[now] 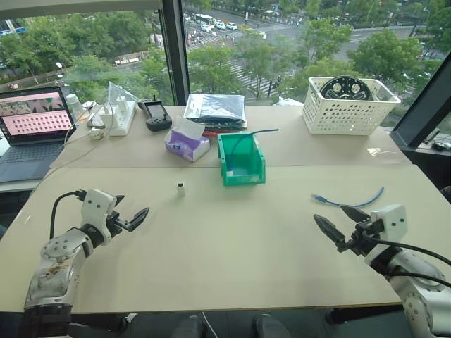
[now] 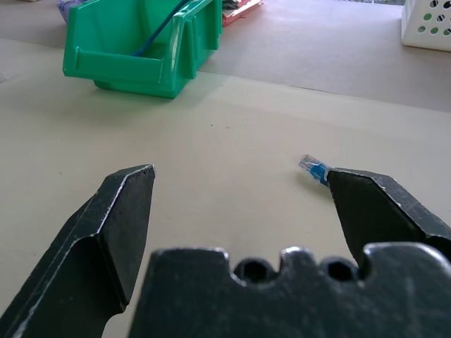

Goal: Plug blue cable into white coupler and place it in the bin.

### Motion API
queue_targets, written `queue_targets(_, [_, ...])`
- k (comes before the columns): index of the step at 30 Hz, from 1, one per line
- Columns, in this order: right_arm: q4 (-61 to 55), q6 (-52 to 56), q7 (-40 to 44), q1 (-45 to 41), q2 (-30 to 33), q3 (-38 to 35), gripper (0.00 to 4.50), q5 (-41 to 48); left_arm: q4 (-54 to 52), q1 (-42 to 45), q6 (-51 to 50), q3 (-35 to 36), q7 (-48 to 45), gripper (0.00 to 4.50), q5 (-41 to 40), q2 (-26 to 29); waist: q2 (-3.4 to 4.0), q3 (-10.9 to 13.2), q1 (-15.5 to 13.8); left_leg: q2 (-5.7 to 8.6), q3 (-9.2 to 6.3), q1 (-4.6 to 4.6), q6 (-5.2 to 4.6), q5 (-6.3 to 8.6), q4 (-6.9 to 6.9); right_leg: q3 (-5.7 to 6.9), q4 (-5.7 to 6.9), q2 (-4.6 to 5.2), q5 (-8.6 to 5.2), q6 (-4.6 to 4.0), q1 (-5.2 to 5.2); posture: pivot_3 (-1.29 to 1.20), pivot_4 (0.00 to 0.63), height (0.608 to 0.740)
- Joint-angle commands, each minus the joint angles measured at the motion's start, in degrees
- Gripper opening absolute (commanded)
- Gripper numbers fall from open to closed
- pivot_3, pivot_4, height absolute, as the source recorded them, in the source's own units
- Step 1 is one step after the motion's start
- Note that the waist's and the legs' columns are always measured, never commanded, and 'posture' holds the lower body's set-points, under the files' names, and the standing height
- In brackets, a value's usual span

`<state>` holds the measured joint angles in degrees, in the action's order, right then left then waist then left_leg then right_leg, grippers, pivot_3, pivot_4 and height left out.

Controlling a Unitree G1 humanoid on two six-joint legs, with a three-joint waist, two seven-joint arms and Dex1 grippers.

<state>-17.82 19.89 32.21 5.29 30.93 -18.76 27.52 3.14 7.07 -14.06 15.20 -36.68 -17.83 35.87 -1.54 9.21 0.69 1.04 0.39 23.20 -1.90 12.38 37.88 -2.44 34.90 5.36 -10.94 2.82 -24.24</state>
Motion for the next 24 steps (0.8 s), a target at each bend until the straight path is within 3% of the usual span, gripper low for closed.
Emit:
queue_targets(1, [-2.2, 2.6, 1.5, -1.5, 3.2, -2.6, 4.47, 2.9, -2.7, 5.1, -3.2, 0.2, -7.6, 4.5, -5.7, 3.5, 0.0, 0.0, 0.0, 0.0, 0.0, 0.0, 0.0, 0.0, 0.0, 0.0, 0.0, 0.0, 0.0, 0.0, 0.0, 0.0, 0.15, 0.74])
queue_targets(3, [-4.9, 8.8, 3.6, -3.7, 7.5, -3.1, 4.47, 6.9, -5.2, 10.8, -10.8, -1.6, -18.9, 4.5, -13.0, 9.0, -0.21, 0.3, -0.4, 0.02, -0.02, 0.11, 0.03, -0.03, 0.05, 0.02, 0.06, 0.0, 0.0, -0.01, -0.04, 0.0, 0.15, 0.74])
queue_targets(5, [-6.6, 11.6, 4.8, -6.4, 10.5, -1.1, 4.47, 7.9, -6.6, 13.2, -14.5, -3.6, -22.9, 4.5, -14.8, 11.7, -0.31, 0.4, -0.4, -0.06, -0.04, 0.31, 0.09, -0.1, 0.31, 0.13, 0.07, -0.11, -0.06, 0.03, -0.17, 0.0, 0.15, 0.74])
queue_targets(11, [-8.7, 16.2, 6.0, -15.0, 13.8, 5.9, 4.47, 7.9, -9.9, 15.0, -20.1, -7.9, -17.1, 4.5, -11.8, 10.7, -0.06, 0.3, 0.5, -0.1, 0.09, -0.02, 0.04, 0.01, 0.17, 0.01, 0.06, -0.08, -0.35, 0.35, 0.06, 0.0, 0.15, 0.74])
queue_targets(14, [-7.1, 16.5, 6.8, -18.2, 16.3, 8.4, 4.47, 4.4, -14.9, 13.1, -24.2, -7.4, -16.3, 4.5, -15.8, 9.0, -0.19, 0.4, 0.4, -0.09, -0.01, 0.15, 0.03, 0.0, 0.17, 0.02, 0.12, -0.18, -0.16, 0.03, -0.1, 0.0, 0.15, 0.74])
queue_targets(18, [0.8, 15.3, 8.6, -21.2, 20.2, 9.3, 4.47, -0.1, -21.4, 13.2, -28.7, -6.5, -17.3, 4.5, -22.2, 8.1, -0.41, 0.5, -0.4, 0.01, -0.09, 0.24, 0.04, 0.0, 0.18, 0.09, 0.05, -0.02, -0.12, -0.01, -0.05, 0.0, 0.15, 0.74])
queue_targets(24, [23.2, 7.9, 15.9, -28.2, 22.7, 17.6, 4.47, -10.1, -26.4, 16.9, -34.4, -7.2, -17.8, 4.5, -30.2, 7.8, -0.44, 0.5, -0.5, 0.03, 0.02, 0.24, 0.03, 0.0, 0.34, 0.08, 0.0, 0.0, -0.1, 0.05, 0.0, 0.0, 0.15, 0.74])
